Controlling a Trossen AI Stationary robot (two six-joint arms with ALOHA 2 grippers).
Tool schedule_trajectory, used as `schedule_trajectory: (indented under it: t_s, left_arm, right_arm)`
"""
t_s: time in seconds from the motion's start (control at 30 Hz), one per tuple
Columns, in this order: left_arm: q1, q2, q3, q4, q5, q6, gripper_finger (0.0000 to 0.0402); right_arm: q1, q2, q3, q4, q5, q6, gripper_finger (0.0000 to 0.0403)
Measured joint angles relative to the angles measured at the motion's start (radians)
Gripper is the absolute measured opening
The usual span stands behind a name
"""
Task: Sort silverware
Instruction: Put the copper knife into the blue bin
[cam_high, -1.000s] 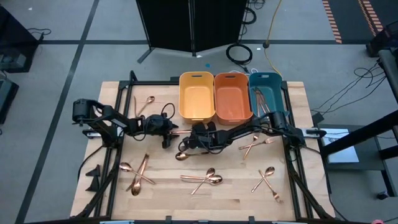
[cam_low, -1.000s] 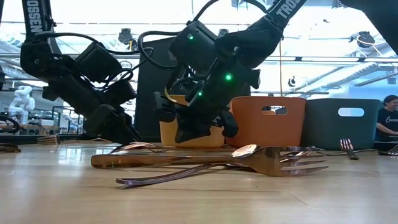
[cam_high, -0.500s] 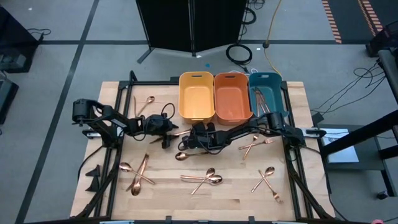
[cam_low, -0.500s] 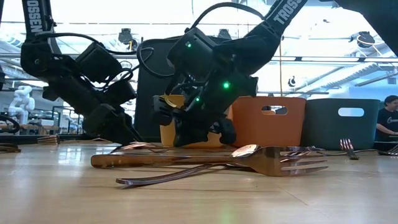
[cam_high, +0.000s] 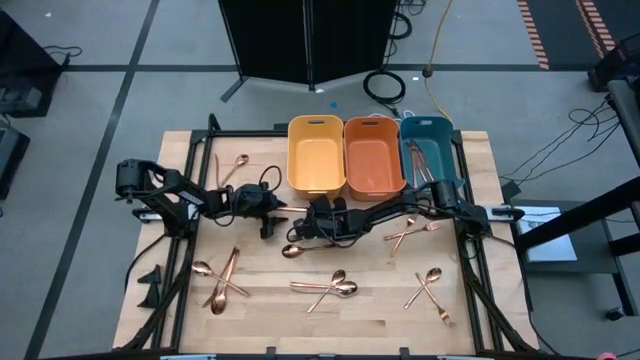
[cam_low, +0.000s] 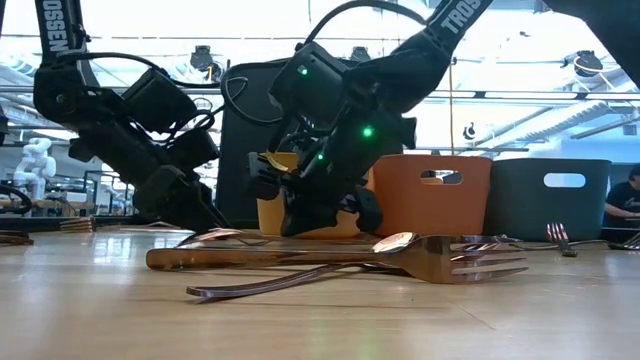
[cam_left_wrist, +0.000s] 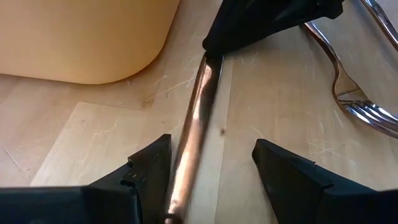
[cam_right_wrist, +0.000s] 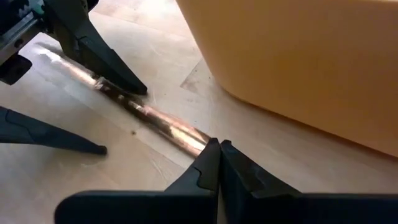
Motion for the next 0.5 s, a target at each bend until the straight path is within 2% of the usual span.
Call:
schedule_trajectory:
  t_s: [0.33, 0.5]
  left_arm:
    - [0.0, 0.0, 0.0, -0.001, 0.0, -0.022, 0.023]
    - [0.0, 0.0, 0.0, 0.002, 0.001, -0.026, 0.023]
  right_arm:
    - [0.003, 0.0, -0.003, -0.025, 0.01, -0.012, 0.0]
    - [0.019, -0.029, -0.007, -0.022, 0.068, -0.052, 0.0]
